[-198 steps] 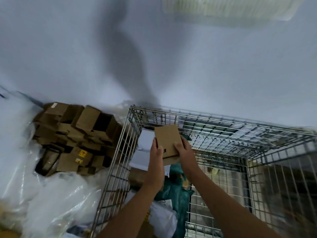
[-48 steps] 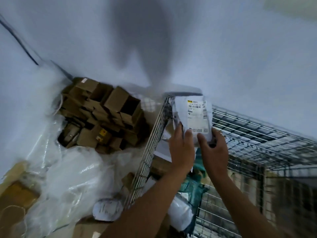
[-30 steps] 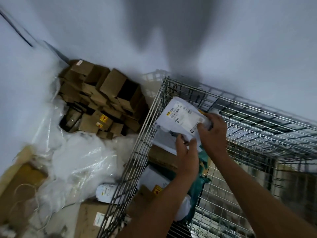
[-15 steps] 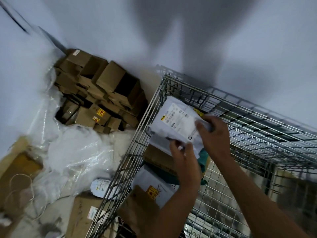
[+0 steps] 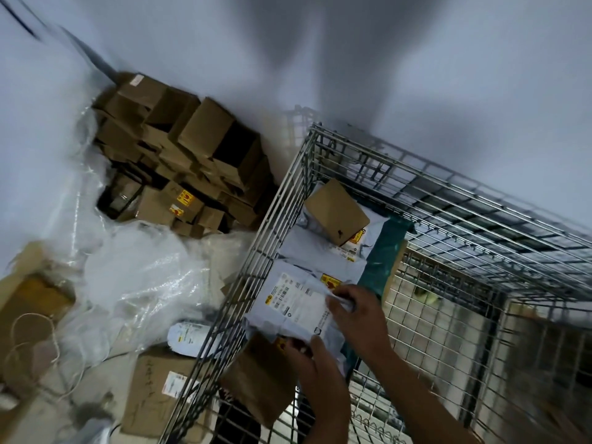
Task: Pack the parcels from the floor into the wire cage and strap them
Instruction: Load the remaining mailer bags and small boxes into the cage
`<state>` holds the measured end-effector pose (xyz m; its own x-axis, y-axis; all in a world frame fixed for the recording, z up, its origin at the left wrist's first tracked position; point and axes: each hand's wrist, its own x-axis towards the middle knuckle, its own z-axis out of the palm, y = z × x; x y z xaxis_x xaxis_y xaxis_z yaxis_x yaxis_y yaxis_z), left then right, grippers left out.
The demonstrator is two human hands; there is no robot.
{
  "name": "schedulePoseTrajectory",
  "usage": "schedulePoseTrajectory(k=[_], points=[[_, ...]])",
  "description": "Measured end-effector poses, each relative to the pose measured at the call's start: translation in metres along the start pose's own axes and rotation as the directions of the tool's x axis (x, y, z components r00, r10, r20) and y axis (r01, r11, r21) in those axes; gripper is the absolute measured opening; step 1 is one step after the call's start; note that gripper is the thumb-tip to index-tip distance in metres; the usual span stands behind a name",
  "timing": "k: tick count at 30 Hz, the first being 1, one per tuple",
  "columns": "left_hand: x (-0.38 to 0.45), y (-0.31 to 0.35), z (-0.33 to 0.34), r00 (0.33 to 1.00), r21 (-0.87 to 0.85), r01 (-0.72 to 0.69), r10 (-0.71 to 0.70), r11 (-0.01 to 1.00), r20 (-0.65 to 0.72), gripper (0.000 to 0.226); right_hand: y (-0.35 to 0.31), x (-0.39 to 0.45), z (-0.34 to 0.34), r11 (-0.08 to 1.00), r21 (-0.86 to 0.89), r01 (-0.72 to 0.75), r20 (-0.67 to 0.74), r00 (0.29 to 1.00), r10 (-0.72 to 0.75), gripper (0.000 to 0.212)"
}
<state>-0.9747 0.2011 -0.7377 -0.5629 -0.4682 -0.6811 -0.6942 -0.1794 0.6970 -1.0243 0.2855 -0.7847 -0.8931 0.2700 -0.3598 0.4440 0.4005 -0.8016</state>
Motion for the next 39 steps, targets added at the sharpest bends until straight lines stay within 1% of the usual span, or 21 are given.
schedulePoseTrajectory(k=[3, 6, 10, 12, 14, 17, 19, 20, 21, 22, 23, 25, 26, 28, 30, 33, 34, 35, 37, 39], points=[[0.01, -0.001, -0.012, 1.0, 0.08, -0.024, 0.025, 0.996, -0.004, 0.04, 0.006, -0.004, 0.02, 0.999, -0.042, -0.031, -0.013, 0.999, 0.03, 0.007], [0.02, 0.0, -0.023, 0.999, 0.113, 0.018, -0.021, 0.993, 0.029, 0.039, 0.007, -0.002, 0.03, 0.996, -0.071, -0.063, -0.016, 0.998, 0.062, 0.008], [0.034, 0.003, -0.028, 0.99, 0.098, 0.079, -0.09, 0.992, 0.112, 0.038, 0.01, 0.003, 0.035, 0.99, -0.11, -0.088, -0.026, 0.996, 0.085, 0.011], [0.037, 0.006, -0.027, 0.987, 0.103, 0.094, -0.106, 0.99, 0.121, 0.039, 0.01, 0.004, 0.035, 0.988, -0.127, -0.082, -0.01, 0.997, 0.082, 0.013], [0.041, 0.008, -0.029, 0.986, 0.146, 0.094, -0.113, 0.985, 0.122, 0.037, 0.009, 0.004, 0.034, 0.982, -0.171, -0.078, 0.006, 0.997, 0.08, 0.018], [0.048, 0.013, -0.032, 0.99, 0.202, 0.107, -0.123, 0.974, 0.071, 0.034, 0.006, 0.002, 0.033, 0.951, -0.309, -0.028, 0.003, 1.0, 0.031, 0.024], [0.049, 0.02, -0.04, 0.993, 0.235, 0.115, -0.117, 0.965, -0.005, 0.028, 0.001, -0.001, 0.033, 0.907, -0.422, -0.001, -0.025, 1.0, -0.011, 0.028], [0.046, 0.025, -0.044, 0.995, 0.286, 0.094, -0.084, 0.953, -0.05, 0.023, -0.004, -0.002, 0.032, 0.89, -0.456, -0.01, -0.062, 0.998, -0.021, 0.03], [0.043, 0.031, -0.048, 0.997, 0.347, 0.042, -0.019, 0.937, -0.068, 0.018, -0.01, -0.003, 0.032, 0.886, -0.464, -0.02, -0.11, 0.993, -0.035, 0.032], [0.039, 0.037, -0.049, 0.997, 0.396, -0.037, 0.06, 0.918, -0.044, 0.015, -0.018, -0.003, 0.031, 0.899, -0.437, -0.035, -0.167, 0.985, -0.042, 0.035], [0.034, 0.044, -0.049, 0.992, 0.411, -0.122, 0.123, 0.904, 0.023, 0.013, -0.028, -0.003, 0.03, 0.924, -0.38, -0.047, -0.221, 0.974, -0.041, 0.04], [0.028, 0.064, -0.044, 0.96, 0.341, -0.261, 0.205, 0.903, 0.192, 0.012, -0.054, 0.002, 0.031, 0.968, -0.246, -0.043, -0.271, 0.962, -0.026, 0.05], [0.028, 0.074, -0.04, 0.937, 0.295, -0.316, 0.247, 0.902, 0.248, 0.015, -0.068, 0.007, 0.032, 0.981, -0.193, -0.025, -0.287, 0.957, -0.032, 0.05], [0.029, 0.1, -0.03, 0.887, 0.233, -0.42, 0.342, 0.877, 0.311, 0.024, -0.1, 0.019, 0.028, 0.991, -0.126, 0.053, -0.315, 0.945, -0.091, 0.045], [0.032, 0.131, -0.025, 0.828, 0.167, -0.516, 0.438, 0.84, 0.351, 0.034, -0.138, 0.03, 0.025, 0.991, -0.044, 0.13, -0.266, 0.954, -0.137, 0.043], [0.036, 0.18, -0.029, 0.716, 0.036, -0.637, 0.575, 0.77, 0.396, 0.039, -0.192, 0.039, 0.025, 0.967, 0.052, 0.249, -0.169, 0.957, -0.237, 0.036], [0.04, 0.196, -0.033, 0.691, 0.009, -0.661, 0.604, 0.75, 0.397, 0.042, -0.207, 0.04, 0.028, 0.958, 0.082, 0.275, -0.119, 0.957, -0.264, 0.035], [0.045, 0.21, -0.042, 0.682, -0.006, -0.669, 0.617, 0.744, 0.393, 0.044, -0.222, 0.04, 0.036, 0.953, 0.098, 0.288, -0.057, 0.957, -0.284, 0.037], [0.063, 0.233, -0.068, 0.688, -0.037, -0.655, 0.616, 0.755, 0.384, 0.046, -0.249, 0.038, 0.06, 0.947, 0.113, 0.301, 0.048, 0.95, -0.308, 0.043], [0.096, 0.243, -0.106, 0.746, -0.047, -0.594, 0.572, 0.803, 0.34, 0.048, -0.27, 0.03, 0.102, 0.94, 0.099, 0.326, 0.101, 0.937, -0.335, 0.038]])
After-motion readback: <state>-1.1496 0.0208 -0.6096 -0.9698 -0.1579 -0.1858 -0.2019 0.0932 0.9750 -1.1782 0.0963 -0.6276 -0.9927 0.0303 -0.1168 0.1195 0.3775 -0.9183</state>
